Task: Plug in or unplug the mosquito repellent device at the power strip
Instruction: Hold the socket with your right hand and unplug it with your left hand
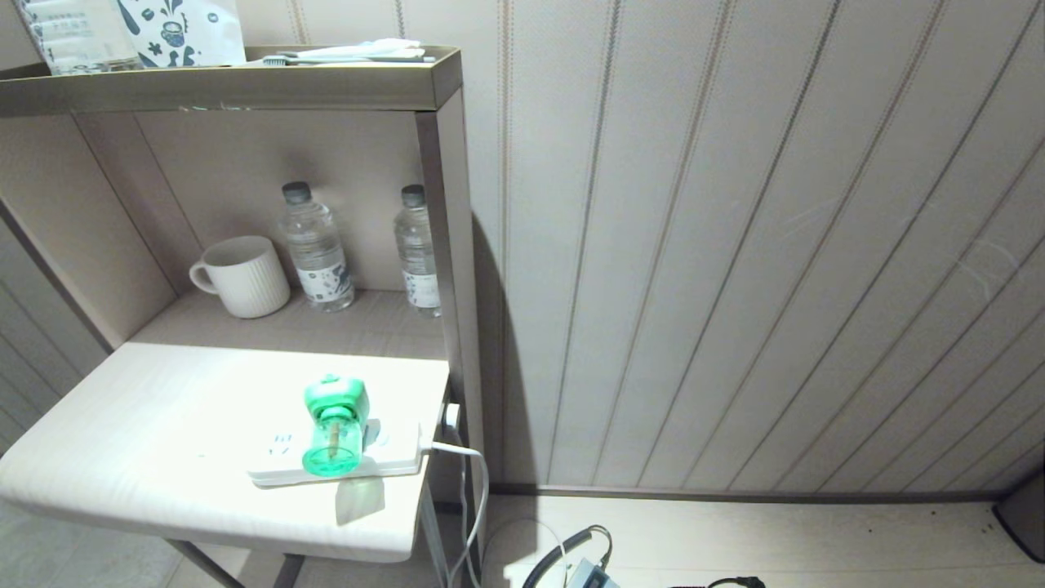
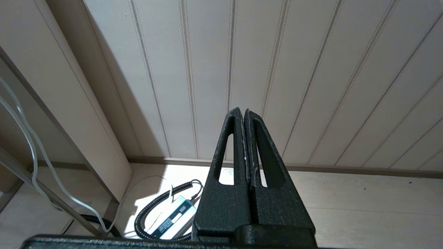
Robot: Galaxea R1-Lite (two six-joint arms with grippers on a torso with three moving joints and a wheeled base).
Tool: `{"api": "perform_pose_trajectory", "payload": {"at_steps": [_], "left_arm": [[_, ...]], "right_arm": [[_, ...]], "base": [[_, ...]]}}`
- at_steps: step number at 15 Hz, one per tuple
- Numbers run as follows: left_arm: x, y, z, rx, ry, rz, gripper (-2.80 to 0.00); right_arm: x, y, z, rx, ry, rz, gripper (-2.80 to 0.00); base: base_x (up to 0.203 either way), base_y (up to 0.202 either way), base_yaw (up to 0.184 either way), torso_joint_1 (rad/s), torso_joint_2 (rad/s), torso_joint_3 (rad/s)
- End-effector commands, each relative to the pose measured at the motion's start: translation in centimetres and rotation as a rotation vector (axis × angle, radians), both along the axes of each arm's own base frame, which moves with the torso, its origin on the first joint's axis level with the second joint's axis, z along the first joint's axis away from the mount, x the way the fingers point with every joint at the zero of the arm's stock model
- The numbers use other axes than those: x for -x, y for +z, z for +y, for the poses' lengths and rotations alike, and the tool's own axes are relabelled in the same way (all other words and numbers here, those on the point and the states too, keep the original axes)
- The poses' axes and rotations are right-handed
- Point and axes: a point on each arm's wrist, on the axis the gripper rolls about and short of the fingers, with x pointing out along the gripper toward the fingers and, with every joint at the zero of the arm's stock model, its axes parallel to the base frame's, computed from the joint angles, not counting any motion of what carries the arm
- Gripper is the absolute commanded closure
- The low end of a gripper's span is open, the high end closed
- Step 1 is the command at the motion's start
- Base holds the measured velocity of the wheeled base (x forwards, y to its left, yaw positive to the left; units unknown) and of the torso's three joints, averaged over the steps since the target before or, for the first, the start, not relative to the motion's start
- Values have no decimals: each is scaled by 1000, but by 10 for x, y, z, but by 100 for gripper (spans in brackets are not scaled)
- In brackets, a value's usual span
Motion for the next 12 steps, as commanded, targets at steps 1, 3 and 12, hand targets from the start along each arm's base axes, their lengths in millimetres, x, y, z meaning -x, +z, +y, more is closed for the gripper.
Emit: {"api": "perform_pose_trajectory", "payload": {"at_steps": [1,3,12], "left_arm": [[0,0,0,5,0,1,0],[0,0,0,8,0,1,0],[0,0,0,10,-1,0,0]], "right_arm": [[0,0,0,0,-1,2,0],[0,0,0,-2,-5,2,0],[0,0,0,-2,-7,3,0]], "base": [[0,0,0,0,0,0],[0,0,0,0,0,0],[0,0,0,0,0,0]]}}
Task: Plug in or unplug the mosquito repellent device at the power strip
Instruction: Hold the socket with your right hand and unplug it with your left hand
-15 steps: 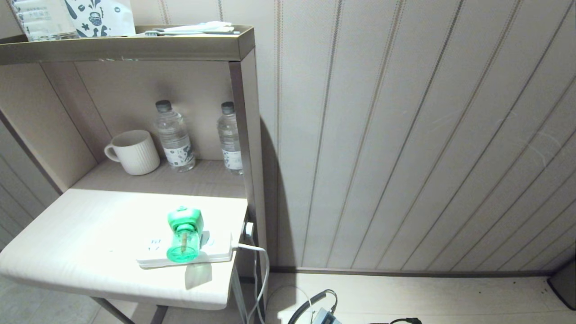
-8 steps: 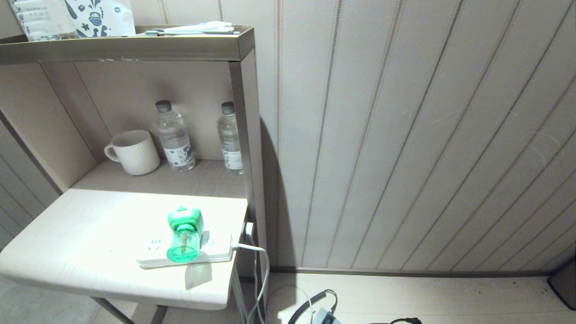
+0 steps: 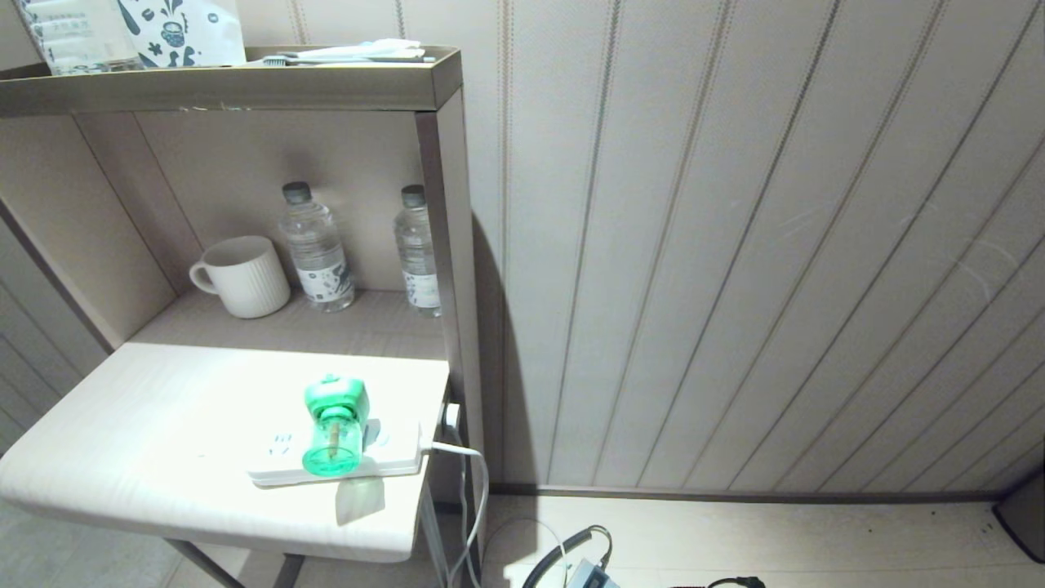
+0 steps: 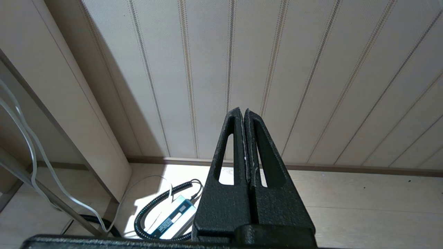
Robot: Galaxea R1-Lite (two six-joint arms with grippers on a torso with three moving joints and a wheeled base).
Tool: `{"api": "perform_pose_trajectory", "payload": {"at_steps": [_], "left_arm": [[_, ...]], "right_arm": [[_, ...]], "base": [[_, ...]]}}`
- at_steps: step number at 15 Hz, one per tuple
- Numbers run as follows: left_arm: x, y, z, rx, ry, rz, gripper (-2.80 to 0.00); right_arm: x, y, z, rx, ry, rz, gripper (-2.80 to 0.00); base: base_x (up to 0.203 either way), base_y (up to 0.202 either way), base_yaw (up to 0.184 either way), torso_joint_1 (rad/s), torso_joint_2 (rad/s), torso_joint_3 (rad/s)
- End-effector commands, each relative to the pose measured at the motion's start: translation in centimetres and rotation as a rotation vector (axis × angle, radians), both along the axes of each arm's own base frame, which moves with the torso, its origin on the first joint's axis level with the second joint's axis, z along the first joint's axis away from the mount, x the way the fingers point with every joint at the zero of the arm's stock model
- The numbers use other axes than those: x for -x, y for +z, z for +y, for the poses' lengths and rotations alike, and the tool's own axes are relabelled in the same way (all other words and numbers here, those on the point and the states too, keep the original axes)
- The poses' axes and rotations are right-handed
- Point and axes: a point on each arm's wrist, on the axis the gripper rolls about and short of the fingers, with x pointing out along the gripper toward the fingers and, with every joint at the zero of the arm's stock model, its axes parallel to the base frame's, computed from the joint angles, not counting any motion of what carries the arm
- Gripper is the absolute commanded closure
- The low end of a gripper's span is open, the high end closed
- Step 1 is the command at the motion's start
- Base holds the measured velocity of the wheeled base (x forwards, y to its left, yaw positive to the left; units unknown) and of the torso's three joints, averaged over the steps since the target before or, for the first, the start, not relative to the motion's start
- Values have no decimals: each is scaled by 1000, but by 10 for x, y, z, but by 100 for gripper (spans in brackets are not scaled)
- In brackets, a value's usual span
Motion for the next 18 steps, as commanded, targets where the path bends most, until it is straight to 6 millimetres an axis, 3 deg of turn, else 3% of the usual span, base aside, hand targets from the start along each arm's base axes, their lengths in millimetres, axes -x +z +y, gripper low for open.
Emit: {"api": "perform_pose_trajectory", "payload": {"at_steps": [1,18], "left_arm": [[0,0,0,1,1,1,0],[0,-4,0,-29,-4,37,0]], "right_arm": [[0,0,0,0,-1,2,0],[0,0,0,-2,1,3,0]], "base": [[0,0,0,0,0,0],[0,0,0,0,0,0]]}}
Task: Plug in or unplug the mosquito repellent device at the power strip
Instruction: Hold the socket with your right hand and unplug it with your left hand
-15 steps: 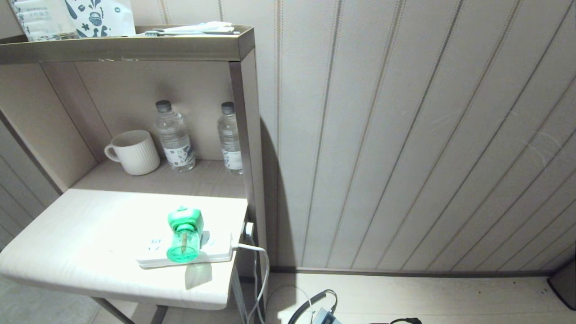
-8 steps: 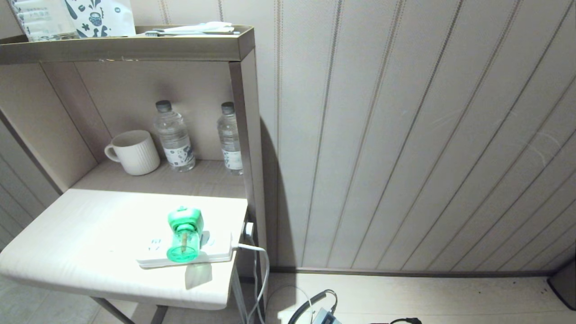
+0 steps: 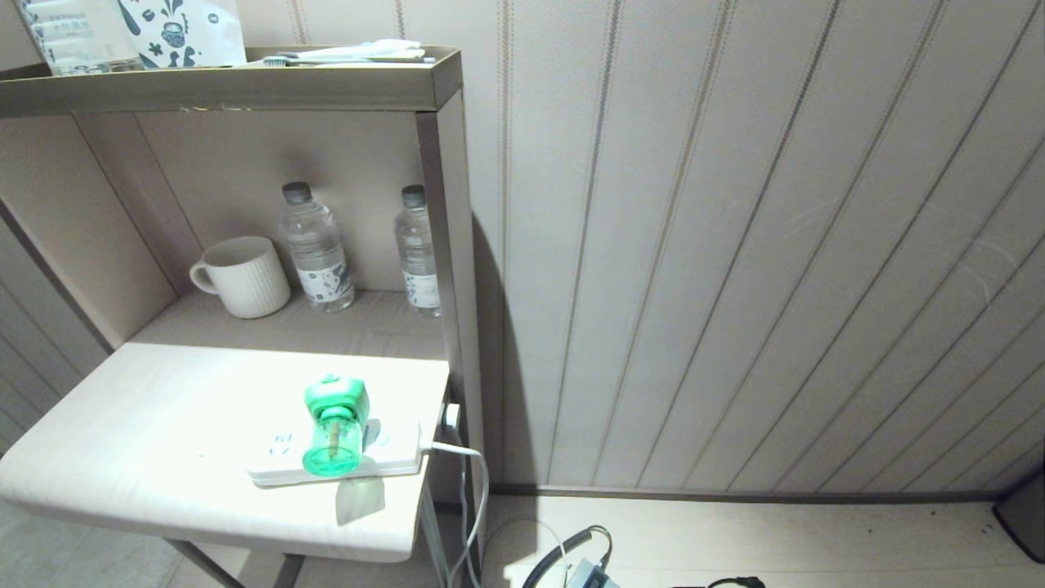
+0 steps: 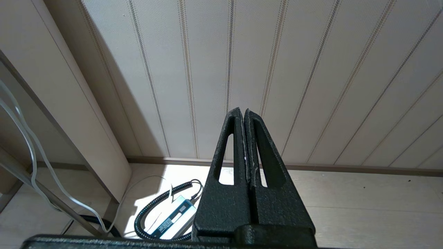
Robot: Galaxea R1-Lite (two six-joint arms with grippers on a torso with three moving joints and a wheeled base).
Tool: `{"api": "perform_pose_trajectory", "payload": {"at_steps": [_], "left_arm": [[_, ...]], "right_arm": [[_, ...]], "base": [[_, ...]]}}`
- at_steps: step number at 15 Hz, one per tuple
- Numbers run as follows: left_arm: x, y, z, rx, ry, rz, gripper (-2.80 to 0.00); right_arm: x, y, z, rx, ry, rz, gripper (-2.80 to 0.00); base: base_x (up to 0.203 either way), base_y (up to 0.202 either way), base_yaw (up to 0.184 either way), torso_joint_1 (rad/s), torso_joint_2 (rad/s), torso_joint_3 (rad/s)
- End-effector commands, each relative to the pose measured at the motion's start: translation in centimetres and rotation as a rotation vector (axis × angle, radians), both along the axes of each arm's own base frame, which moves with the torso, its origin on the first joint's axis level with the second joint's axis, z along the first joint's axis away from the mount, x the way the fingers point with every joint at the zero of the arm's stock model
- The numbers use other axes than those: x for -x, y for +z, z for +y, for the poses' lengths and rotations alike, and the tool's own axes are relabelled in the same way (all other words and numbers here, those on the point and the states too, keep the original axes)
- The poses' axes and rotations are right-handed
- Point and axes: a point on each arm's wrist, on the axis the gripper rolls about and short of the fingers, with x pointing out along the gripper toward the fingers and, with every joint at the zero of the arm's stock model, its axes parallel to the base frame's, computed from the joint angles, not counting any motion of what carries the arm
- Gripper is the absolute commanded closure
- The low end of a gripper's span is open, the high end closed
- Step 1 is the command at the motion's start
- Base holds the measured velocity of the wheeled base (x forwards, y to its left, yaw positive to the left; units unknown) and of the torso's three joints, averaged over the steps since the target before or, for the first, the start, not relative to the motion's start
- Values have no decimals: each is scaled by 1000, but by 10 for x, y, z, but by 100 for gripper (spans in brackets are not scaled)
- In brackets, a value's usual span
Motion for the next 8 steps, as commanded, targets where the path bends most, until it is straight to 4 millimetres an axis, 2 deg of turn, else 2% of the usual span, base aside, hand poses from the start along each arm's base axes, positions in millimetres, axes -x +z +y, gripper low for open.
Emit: {"api": "perform_pose_trajectory", "payload": {"at_steps": [1,4,5,6,7,8], "left_arm": [[0,0,0,10,-2,4,0],[0,1,0,4,18,13,0],[1,13,1,6,24,8,0],[2,33,1,20,32,-7,0],[6,64,1,38,40,-47,0],[14,108,1,56,48,-112,0]], "right_arm": [[0,0,0,-1,1,1,0],[0,0,0,1,2,2,0],[0,0,0,1,2,2,0],[0,0,0,1,2,1,0],[0,0,0,1,3,-1,0],[0,0,0,4,4,-1,0]], "base": [[0,0,0,0,0,0],[0,0,0,0,0,0],[0,0,0,0,0,0],[0,0,0,0,0,0],[0,0,0,0,0,0],[0,0,0,0,0,0]]}}
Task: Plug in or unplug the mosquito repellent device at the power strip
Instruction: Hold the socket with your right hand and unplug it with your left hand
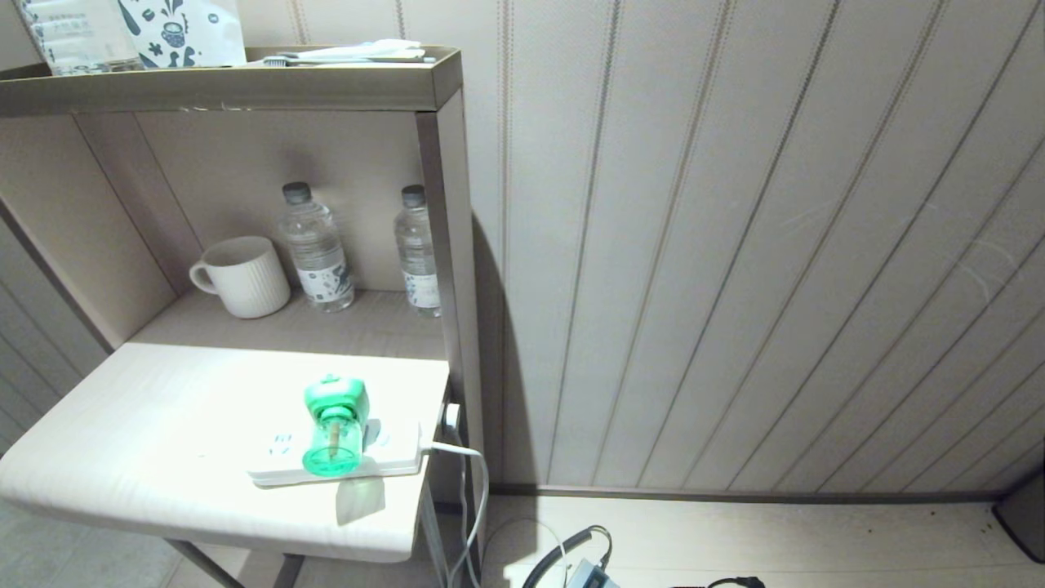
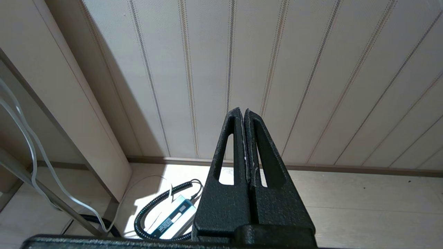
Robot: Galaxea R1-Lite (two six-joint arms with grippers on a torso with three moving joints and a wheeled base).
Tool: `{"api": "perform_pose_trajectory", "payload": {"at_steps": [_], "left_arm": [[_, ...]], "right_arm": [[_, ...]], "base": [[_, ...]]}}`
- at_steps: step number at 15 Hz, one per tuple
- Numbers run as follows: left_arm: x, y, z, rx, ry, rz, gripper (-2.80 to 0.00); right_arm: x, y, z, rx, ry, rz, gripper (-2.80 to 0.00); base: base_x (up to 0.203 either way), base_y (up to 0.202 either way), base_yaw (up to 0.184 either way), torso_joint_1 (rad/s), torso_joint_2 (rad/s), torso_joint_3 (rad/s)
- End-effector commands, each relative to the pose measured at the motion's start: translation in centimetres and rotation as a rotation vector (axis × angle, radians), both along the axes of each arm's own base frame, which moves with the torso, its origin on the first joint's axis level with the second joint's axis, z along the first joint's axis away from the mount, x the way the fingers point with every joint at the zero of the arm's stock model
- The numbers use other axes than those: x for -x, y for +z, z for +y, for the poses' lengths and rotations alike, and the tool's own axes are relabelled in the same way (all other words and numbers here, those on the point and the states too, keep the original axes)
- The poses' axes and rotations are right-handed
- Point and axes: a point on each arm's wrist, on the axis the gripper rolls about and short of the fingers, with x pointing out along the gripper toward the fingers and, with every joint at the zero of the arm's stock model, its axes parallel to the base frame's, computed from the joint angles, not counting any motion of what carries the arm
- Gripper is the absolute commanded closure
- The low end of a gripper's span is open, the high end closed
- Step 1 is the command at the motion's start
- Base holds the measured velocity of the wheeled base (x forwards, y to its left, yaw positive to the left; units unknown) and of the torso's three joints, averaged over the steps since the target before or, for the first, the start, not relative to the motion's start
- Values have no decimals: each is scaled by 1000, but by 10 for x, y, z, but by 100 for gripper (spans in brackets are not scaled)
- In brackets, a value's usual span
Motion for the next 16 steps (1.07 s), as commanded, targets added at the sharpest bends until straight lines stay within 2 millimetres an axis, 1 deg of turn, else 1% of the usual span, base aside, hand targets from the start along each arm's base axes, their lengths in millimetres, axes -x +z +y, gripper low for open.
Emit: {"api": "perform_pose_trajectory", "payload": {"at_steps": [1,2,3,4,5,6,7,8,9,11,12,13,14,16], "left_arm": [[8,87,0,21,11,-84,0],[10,125,0,31,14,-95,0],[-1,158,0,44,18,-41,0],[-14,184,0,64,19,23,0],[-30,207,1,90,21,111,0],[-45,224,1,116,20,206,0],[-64,236,0,151,6,328,0],[-82,242,-1,187,-20,449,0],[-103,242,-3,230,-53,600,0],[-142,234,-10,315,-97,849,0],[-160,228,-18,346,-123,948,0],[-175,221,-30,354,-159,1028,0],[-183,217,-43,346,-181,1077,0],[-209,200,-79,328,-147,1174,0]], "right_arm": [[0,0,0,6,2,-2,0],[0,0,0,8,8,-4,0],[0,0,0,11,9,-4,0],[0,0,0,1,6,-2,0],[0,0,0,2,6,-2,0],[0,0,0,2,6,-2,0],[0,0,0,2,6,-2,0],[0,0,0,2,6,-2,0],[0,0,0,2,6,-2,0],[0,0,0,2,6,-2,0],[0,0,0,1,6,-2,0],[0,0,0,2,6,-2,0],[0,0,0,2,6,-2,0],[0,0,0,2,6,-2,0]], "base": [[0,0,0,0,0,0],[0,0,0,0,0,0],[0,0,0,0,0,0],[0,0,0,0,0,0],[0,0,0,0,0,0],[0,0,0,0,0,0],[0,0,0,0,0,0],[0,0,0,0,0,0],[0,0,0,0,0,0],[0,0,0,0,0,0],[0,0,0,0,0,0],[0,0,0,0,0,0],[0,0,0,0,0,0],[0,0,0,0,0,0]]}}
